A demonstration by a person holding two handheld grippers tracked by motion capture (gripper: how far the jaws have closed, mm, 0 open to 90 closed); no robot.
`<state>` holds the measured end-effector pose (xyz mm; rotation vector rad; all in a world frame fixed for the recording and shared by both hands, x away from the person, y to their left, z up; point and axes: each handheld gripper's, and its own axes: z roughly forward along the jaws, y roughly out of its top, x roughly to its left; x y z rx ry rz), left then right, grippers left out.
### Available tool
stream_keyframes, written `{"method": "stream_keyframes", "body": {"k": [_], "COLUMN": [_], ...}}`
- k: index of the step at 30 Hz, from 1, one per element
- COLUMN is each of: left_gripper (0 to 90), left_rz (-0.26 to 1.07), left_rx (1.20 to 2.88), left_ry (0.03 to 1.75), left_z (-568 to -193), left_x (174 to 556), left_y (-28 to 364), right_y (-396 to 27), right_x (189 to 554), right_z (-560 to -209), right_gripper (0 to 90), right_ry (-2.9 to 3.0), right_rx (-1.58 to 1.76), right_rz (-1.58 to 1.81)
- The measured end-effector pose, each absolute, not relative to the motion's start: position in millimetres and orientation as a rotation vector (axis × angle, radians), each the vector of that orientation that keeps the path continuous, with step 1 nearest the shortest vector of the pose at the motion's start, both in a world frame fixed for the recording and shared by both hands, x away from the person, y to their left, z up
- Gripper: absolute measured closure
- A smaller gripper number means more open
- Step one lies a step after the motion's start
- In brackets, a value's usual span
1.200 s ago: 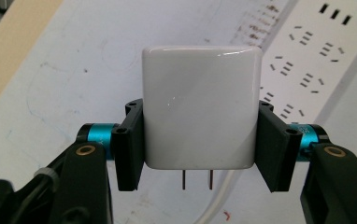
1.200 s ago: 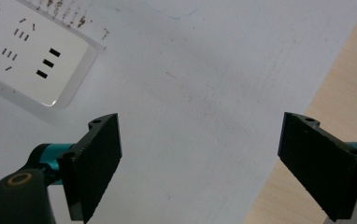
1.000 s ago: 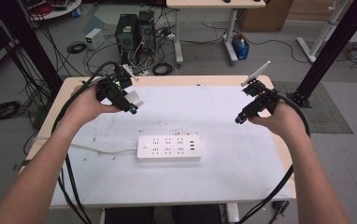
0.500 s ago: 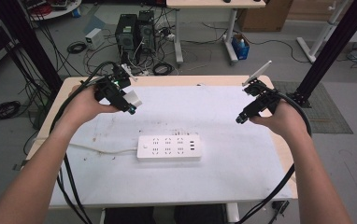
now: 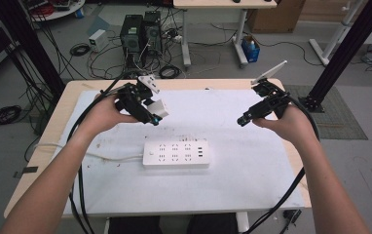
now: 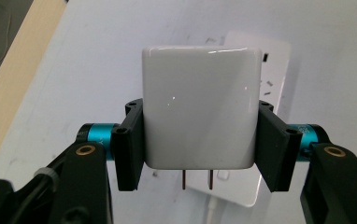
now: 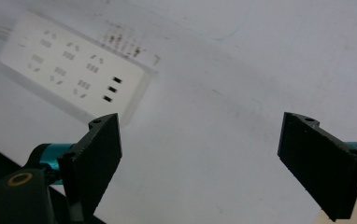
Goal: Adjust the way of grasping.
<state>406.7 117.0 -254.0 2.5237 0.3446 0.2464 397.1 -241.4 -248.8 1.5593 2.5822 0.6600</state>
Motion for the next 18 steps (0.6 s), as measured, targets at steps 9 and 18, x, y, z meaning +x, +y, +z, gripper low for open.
{"method": "stream_keyframes", "body": {"k": [9,18], "left_gripper": [42.6,42.6], "left_rz": [0.160,0.198], "left_rx": [2.418,2.378], "left_ry": [0.144,0.019], "left_z": [-255.8,-258.6], "left_x": [398.9,388.1], "left_y": [88.5,63.4], "right_y": [-231.2,-216.1], "right_x": [394.5,396.0], "right_z": [-253.1,-260.5], "right_gripper": [17.4,17.5], "right_ry": [2.639,2.654], "right_rx": [1.748,1.884], "right_rz": [1.167,1.468]}}
